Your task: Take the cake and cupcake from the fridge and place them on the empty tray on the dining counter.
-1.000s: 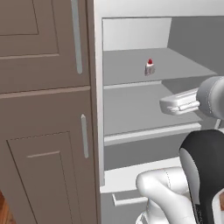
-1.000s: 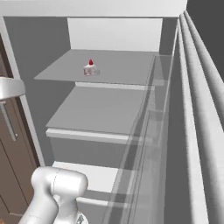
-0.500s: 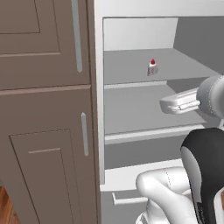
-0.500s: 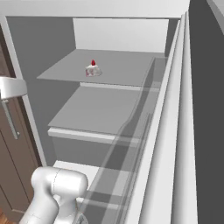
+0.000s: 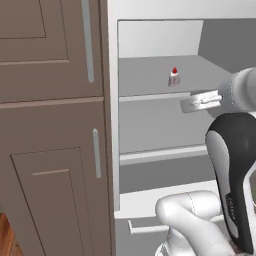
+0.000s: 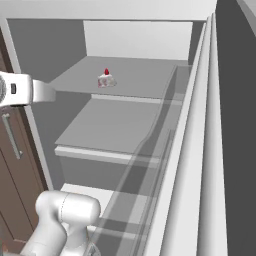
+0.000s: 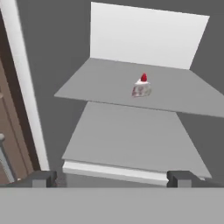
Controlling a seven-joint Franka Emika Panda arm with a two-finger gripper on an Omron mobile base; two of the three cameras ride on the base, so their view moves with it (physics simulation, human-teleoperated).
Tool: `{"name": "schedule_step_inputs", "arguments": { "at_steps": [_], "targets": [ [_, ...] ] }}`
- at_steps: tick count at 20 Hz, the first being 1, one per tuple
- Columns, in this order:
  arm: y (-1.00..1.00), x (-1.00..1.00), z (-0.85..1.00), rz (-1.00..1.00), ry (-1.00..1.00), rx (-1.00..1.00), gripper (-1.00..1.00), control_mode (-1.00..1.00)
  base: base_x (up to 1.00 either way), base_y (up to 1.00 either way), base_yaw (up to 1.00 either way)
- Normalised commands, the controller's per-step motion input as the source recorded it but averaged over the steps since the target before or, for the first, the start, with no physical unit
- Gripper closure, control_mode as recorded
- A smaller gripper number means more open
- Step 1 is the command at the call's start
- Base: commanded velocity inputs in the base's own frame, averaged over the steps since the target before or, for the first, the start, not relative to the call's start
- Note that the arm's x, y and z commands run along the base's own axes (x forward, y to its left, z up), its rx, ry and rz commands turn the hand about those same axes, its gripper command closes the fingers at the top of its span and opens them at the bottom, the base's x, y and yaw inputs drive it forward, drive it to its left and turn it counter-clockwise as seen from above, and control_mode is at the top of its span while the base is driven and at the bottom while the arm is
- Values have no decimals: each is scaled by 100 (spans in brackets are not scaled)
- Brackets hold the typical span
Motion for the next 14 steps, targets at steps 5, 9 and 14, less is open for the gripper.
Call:
{"name": "schedule_step_inputs", "arguments": {
  "at_steps": [5,9,14],
  "targets": [
    [-6,43,-9,0,2,6,-100,-100,0,0,0],
    [-2,38,-16,-1,-5,1,-100,-100,0,0,0],
    [-8,32,-9,-5,-15,0,-100,-100,0,0,0]
  ]
}}
